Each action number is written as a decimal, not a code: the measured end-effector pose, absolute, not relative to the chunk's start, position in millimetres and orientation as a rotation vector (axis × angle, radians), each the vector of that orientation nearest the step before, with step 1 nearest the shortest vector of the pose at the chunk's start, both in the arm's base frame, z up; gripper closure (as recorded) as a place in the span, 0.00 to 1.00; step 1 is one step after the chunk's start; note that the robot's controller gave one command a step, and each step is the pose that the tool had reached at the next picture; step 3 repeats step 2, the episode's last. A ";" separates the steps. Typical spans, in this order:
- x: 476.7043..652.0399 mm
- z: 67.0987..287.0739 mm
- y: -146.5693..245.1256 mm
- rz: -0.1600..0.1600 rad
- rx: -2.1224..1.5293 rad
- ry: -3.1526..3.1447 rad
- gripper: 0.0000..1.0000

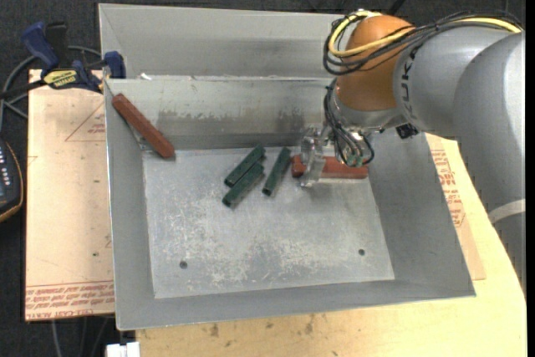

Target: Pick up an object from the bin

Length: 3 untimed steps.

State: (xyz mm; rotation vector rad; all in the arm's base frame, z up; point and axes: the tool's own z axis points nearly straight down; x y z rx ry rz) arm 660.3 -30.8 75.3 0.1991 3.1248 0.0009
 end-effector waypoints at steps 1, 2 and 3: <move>587.5 78.5 -98.9 0.020 0.085 3.117 1.00; 583.6 227.3 -97.6 0.000 0.140 3.126 1.00; 583.6 227.3 -97.6 0.000 0.140 3.126 1.00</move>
Offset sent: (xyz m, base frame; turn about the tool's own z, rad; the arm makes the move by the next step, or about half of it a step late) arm -0.0793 -0.0733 -0.0053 -0.0765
